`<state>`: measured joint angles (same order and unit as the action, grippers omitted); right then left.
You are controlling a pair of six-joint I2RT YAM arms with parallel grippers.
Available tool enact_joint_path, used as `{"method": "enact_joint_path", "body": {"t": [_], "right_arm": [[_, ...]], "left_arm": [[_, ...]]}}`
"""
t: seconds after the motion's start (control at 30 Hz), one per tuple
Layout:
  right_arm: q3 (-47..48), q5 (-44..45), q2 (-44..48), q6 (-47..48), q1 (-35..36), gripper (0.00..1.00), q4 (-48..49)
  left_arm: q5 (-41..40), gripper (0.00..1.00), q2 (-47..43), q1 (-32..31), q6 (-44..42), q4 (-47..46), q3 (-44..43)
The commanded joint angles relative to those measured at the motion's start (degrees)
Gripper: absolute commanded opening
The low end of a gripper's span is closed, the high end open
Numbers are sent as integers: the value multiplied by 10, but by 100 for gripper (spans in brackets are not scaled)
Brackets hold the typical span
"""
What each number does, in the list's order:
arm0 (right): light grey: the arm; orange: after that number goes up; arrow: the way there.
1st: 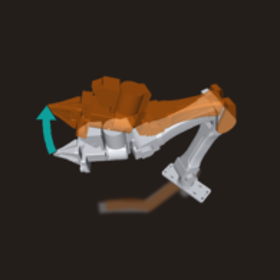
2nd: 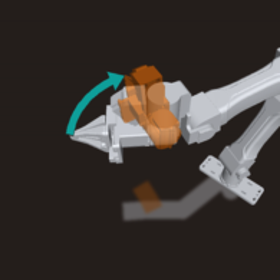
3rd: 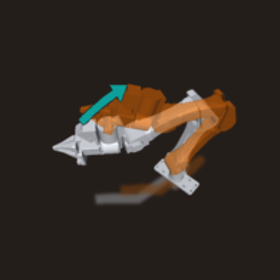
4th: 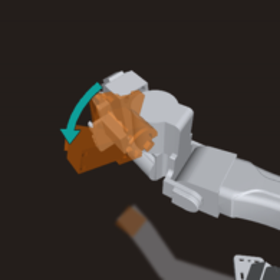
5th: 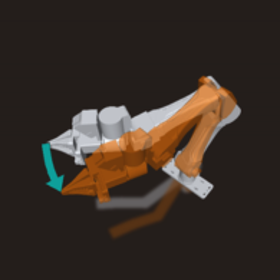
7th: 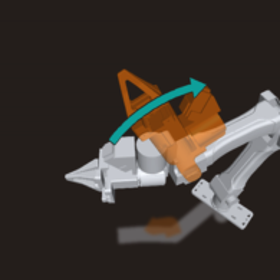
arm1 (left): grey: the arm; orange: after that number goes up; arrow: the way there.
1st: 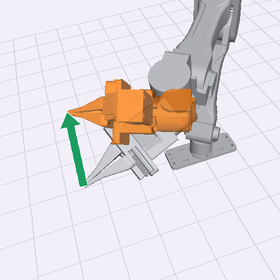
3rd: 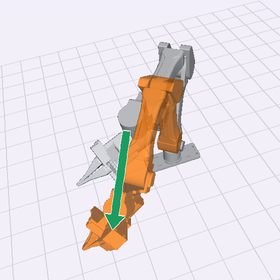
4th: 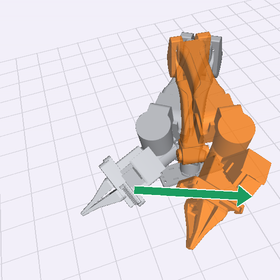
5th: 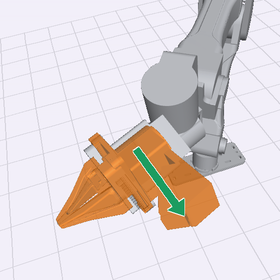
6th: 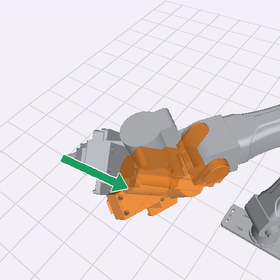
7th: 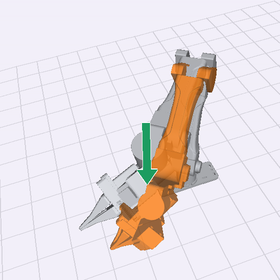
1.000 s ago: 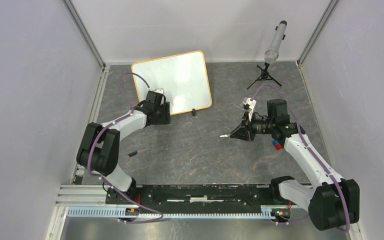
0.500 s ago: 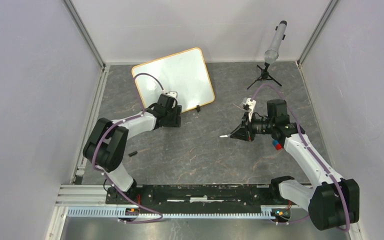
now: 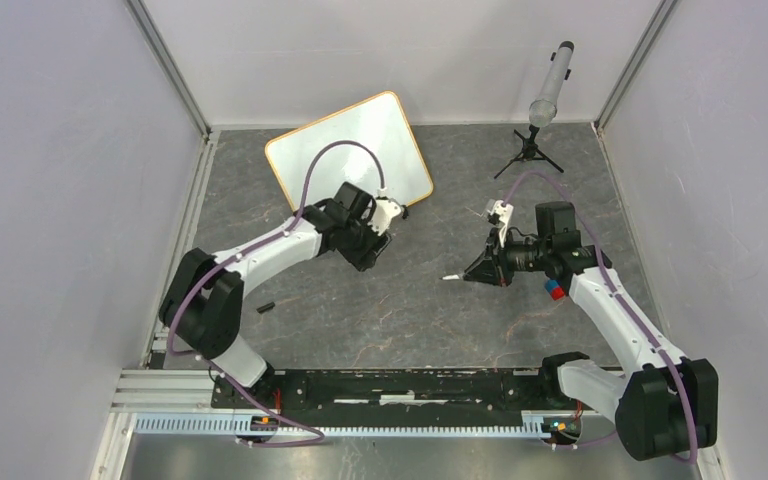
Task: Write a sentence on the whiteboard
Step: Move the whiteboard to the center of the board.
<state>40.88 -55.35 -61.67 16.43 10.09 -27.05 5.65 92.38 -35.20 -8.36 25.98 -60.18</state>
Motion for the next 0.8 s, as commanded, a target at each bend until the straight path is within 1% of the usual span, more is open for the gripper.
{"method": "enact_joint_path", "body": {"t": [0.0,0.1,0.2,0.27,0.33,0.43,0.53,0.6,0.77], "right_arm": [[18,-10,14,38,-6,0,-26],[7,21,30,61,-8,0,-36],[-13,44,55,72,-12,0,-44],[-14,60,65,78,-14,0,-53],[-16,66,72,75,-17,0,-49],[-22,85,71,66,-20,0,-36],[-26,82,70,57,-29,0,-25],[-32,77,75,48,-35,0,-14],[-36,68,77,40,-46,0,-5]], "left_arm": [[61,64,-31,5,-310,159,-80],[41,62,-14,7,-457,201,-108],[59,59,-2,11,-592,233,-116],[62,57,12,11,-669,254,-124],[46,54,37,11,-739,274,-137],[22,51,80,12,-794,286,-164],[15,48,110,12,-837,297,-185],[14,44,124,12,-852,286,-188],[-19,43,142,14,-906,267,-183]]}}
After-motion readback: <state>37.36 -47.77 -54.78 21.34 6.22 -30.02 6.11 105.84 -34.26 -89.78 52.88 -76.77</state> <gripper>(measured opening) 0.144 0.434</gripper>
